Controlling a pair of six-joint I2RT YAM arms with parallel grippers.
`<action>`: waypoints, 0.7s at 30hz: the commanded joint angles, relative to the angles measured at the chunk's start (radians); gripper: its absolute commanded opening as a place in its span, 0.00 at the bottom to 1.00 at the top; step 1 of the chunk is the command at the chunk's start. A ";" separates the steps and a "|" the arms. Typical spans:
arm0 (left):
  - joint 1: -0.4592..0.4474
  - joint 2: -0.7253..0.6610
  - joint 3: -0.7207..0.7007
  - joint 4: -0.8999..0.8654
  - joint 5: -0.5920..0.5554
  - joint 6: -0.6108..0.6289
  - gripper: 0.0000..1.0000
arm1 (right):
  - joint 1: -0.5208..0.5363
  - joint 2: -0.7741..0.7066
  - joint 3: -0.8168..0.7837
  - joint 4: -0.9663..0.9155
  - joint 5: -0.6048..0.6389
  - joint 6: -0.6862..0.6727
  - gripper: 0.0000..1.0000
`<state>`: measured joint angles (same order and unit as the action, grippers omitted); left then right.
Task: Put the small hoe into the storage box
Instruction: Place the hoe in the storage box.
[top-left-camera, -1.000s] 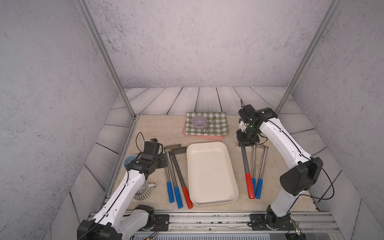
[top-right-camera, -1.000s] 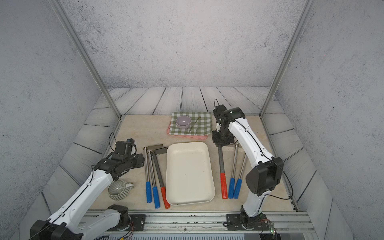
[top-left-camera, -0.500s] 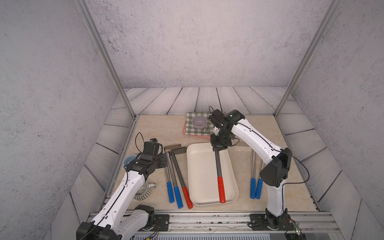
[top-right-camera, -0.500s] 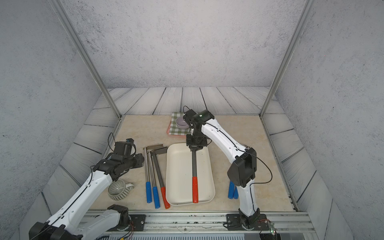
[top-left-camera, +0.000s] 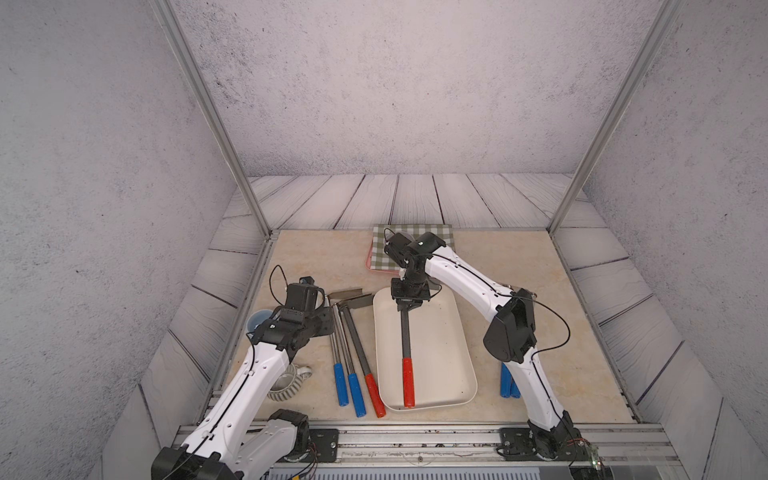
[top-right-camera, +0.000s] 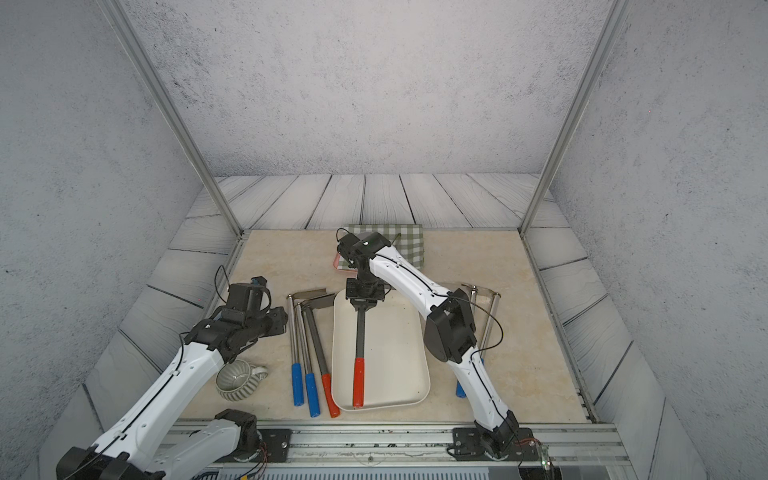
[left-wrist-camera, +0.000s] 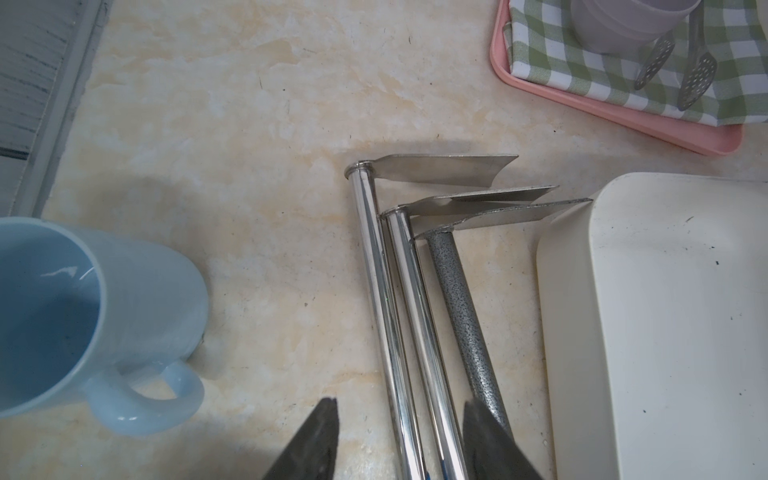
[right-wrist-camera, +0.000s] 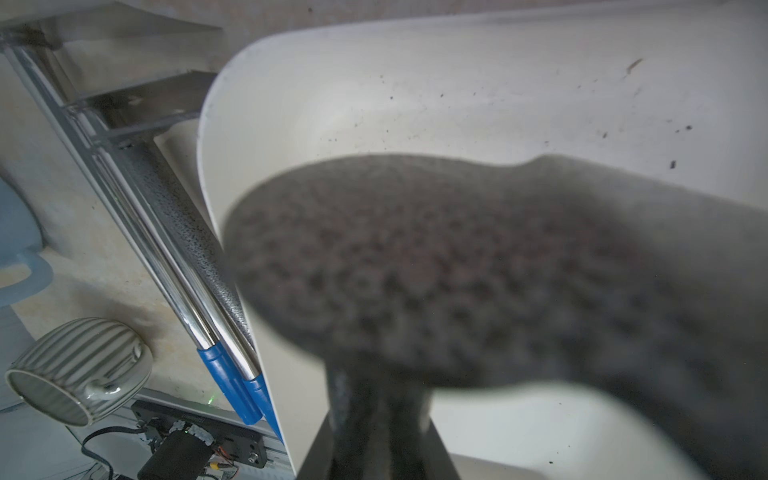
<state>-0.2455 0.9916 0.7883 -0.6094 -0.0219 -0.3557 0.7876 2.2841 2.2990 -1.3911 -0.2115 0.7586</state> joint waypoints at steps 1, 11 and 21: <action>-0.008 -0.013 0.015 -0.009 -0.007 0.009 0.52 | 0.003 0.017 0.030 -0.008 -0.011 0.031 0.00; -0.008 -0.015 0.014 -0.007 -0.006 0.009 0.52 | 0.004 0.102 0.066 0.012 -0.003 0.049 0.00; -0.008 -0.013 0.014 -0.006 -0.005 0.010 0.52 | 0.003 0.200 0.152 -0.002 -0.009 0.046 0.00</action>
<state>-0.2455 0.9886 0.7883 -0.6090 -0.0216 -0.3557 0.7925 2.4821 2.4149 -1.3636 -0.2115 0.7959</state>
